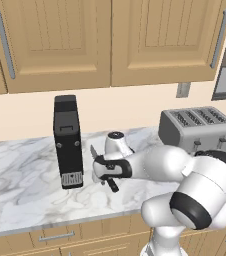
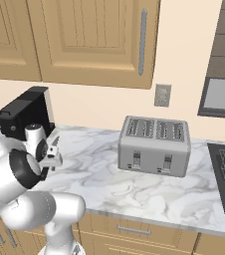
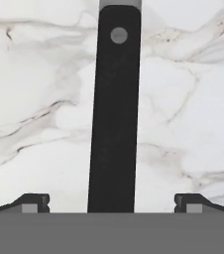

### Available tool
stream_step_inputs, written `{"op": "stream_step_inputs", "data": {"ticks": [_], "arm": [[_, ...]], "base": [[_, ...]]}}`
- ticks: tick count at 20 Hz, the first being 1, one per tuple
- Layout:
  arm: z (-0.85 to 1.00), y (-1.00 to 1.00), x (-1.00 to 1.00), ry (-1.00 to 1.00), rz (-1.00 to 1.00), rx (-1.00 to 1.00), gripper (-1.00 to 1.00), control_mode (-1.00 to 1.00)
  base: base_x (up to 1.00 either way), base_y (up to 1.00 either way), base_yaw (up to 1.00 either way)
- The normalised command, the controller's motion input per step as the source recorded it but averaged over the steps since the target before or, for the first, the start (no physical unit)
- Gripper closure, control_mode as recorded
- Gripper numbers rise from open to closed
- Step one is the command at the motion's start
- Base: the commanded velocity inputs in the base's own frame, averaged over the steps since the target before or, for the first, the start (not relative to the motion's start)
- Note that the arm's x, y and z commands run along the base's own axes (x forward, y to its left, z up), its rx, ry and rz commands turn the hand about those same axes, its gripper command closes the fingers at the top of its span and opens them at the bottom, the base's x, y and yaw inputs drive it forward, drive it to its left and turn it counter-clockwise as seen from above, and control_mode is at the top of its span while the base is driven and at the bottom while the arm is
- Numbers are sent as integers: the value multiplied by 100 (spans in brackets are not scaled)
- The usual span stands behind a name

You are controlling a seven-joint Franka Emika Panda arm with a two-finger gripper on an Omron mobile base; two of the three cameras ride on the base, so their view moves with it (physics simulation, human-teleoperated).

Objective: Move the cutting board and knife to the sink. Then move spray from the cabinet to the counter.

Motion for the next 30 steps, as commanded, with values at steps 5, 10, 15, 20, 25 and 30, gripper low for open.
{"op": "stream_step_inputs", "data": {"ticks": [5, 10, 15, 20, 25, 30], "arm": [[-30, 0, 10, 0, 0, 0, -100, -100], [-37, 0, 5, 0, 0, 0, -100, -100], [-42, 0, 0, 0, 0, 0, -100, -100], [-31, 0, 0, 0, 0, -1, -100, -100], [-12, 0, 0, 0, 0, -1, -100, -100], [-34, 0, 0, 0, 0, -1, -100, -100]], "base": [[0, 0, 0], [0, 0, 0], [0, 0, 0], [0, 0, 0], [0, 0, 0], [0, 0, 0]]}}
